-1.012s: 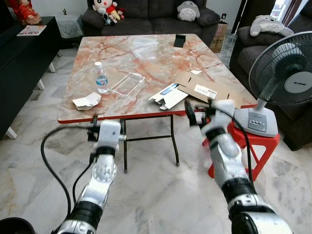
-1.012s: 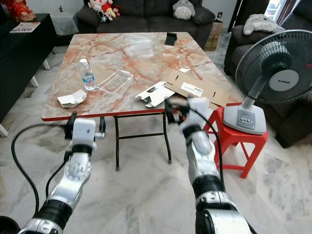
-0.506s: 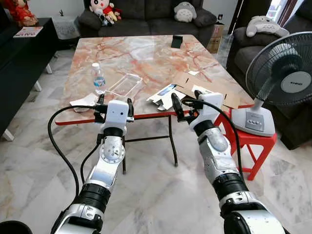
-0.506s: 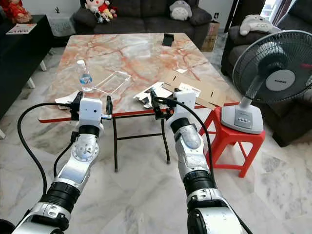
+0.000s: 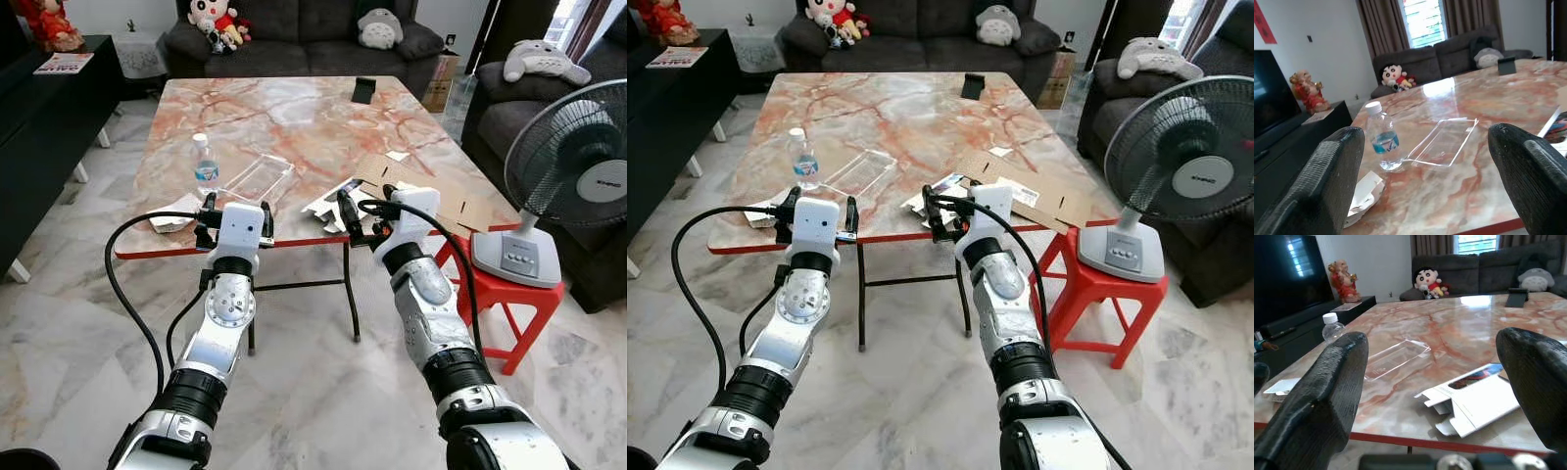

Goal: Picking trash to rubbish bin

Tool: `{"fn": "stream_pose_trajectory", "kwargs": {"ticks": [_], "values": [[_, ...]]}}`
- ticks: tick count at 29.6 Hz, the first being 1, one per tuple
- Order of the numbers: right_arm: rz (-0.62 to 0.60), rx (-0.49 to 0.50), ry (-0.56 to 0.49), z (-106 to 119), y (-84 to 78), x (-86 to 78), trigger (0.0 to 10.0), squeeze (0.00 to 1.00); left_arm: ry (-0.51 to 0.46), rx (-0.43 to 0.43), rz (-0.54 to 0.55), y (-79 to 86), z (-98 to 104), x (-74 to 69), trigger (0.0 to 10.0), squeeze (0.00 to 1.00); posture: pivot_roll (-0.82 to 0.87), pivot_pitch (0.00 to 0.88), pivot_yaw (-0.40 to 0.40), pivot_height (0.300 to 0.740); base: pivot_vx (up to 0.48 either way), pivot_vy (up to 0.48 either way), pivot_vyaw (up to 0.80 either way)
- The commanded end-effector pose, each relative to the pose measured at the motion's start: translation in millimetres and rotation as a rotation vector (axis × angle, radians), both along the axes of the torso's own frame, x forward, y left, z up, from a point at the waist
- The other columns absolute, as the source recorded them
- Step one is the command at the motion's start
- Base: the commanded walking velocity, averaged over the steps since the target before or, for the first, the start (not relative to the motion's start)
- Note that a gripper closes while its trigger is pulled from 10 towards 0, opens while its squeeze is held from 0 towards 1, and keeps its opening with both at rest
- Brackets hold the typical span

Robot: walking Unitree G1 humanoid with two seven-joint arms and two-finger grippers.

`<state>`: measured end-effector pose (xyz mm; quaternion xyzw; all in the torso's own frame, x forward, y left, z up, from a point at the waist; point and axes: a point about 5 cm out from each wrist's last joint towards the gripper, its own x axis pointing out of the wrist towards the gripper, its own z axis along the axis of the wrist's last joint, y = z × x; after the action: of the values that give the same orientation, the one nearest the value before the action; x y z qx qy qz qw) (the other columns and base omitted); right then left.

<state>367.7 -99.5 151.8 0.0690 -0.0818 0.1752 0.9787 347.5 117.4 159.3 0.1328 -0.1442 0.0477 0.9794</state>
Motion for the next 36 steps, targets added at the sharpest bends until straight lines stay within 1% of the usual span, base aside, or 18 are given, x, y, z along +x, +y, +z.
{"fn": "stream_pose_trajectory", "kwargs": {"ticks": [1,2,3,6,7,8,9,11,14,21,23,29,31,33,36], "values": [[0.007,-0.027,-0.041,11,2.9,2.2,10.0,0.00,-0.022,0.001,-0.017,-4.5,10,3.0,10.0,0.00,0.01,0.013,-0.072,0.740,0.296,0.000,0.56],[0.004,-0.033,-0.039,11,2.9,2.3,10.0,0.00,-0.021,0.001,-0.017,-4.4,10,3.0,10.0,0.00,0.01,0.013,-0.072,0.740,0.296,0.000,0.56],[0.008,-0.003,-0.044,11,3.0,1.9,10.0,0.00,-0.018,0.001,-0.017,-4.3,10,3.0,10.0,0.00,0.01,0.013,-0.072,0.740,0.296,0.000,0.54],[-0.009,0.032,-0.021,11,0.6,3.1,10.0,0.00,-0.012,0.004,-0.019,-4.5,8,2.6,10.0,0.00,0.01,0.015,-0.071,0.740,0.377,0.000,0.18],[-0.008,0.031,-0.022,11,0.3,3.2,10.0,0.00,-0.010,0.005,-0.020,-4.5,8,2.4,10.0,0.00,0.01,0.015,-0.071,0.740,0.296,0.000,0.00],[-0.013,0.002,-0.029,11,-0.8,3.4,10.0,0.00,-0.008,0.005,-0.020,-4.7,7,2.1,10.0,0.00,0.01,0.015,-0.071,0.740,0.300,0.000,0.00],[-0.014,-0.006,-0.031,11,-1.0,3.4,10.0,0.00,-0.007,0.005,-0.021,-4.8,7,2.0,10.0,0.00,0.01,0.015,-0.071,0.740,0.300,0.000,0.00],[-0.034,0.014,-0.031,13,-6.5,4.7,10.0,0.00,-0.005,0.006,-0.022,-4.7,7,2.3,10.0,0.00,0.01,0.014,-0.070,0.740,0.300,0.000,0.00],[-0.039,0.018,-0.031,14,-8.7,5.3,10.0,0.00,-0.004,0.006,-0.025,-5.2,7,2.6,10.0,0.00,0.01,0.014,-0.070,0.740,0.341,0.000,0.00],[-0.041,0.016,-0.033,14,-8.2,5.4,10.0,0.00,-0.006,0.006,-0.028,-5.7,9,2.7,10.0,0.00,0.01,0.013,-0.069,0.740,0.317,0.000,0.00],[-0.032,-0.003,-0.063,17,-5.7,3.8,10.0,0.00,-0.009,0.015,-0.031,-6.3,9,2.7,10.0,0.00,0.01,0.013,-0.069,0.740,0.300,0.000,0.61],[-0.036,0.008,-0.061,19,-7.3,5.3,10.0,0.00,-0.006,0.010,-0.030,-6.5,9,2.7,10.0,0.00,0.01,0.007,-0.073,0.740,0.299,0.000,0.58],[-0.031,0.027,-0.053,19,-7.1,5.4,10.0,0.00,-0.006,0.009,-0.031,-6.5,9,2.6,10.0,0.00,0.01,0.007,-0.073,0.740,0.300,0.000,0.00],[-0.032,0.007,-0.059,18,-7.3,5.0,10.0,0.00,-0.007,0.008,-0.032,-6.7,9,2.6,10.0,0.00,0.01,0.000,-0.071,0.740,0.304,0.000,0.00],[-0.030,0.009,-0.058,18,-6.3,4.6,10.0,0.00,-0.008,0.008,-0.034,-7.2,9,2.9,10.0,0.00,0.01,0.000,-0.071,0.740,0.315,0.000,0.00]]}}
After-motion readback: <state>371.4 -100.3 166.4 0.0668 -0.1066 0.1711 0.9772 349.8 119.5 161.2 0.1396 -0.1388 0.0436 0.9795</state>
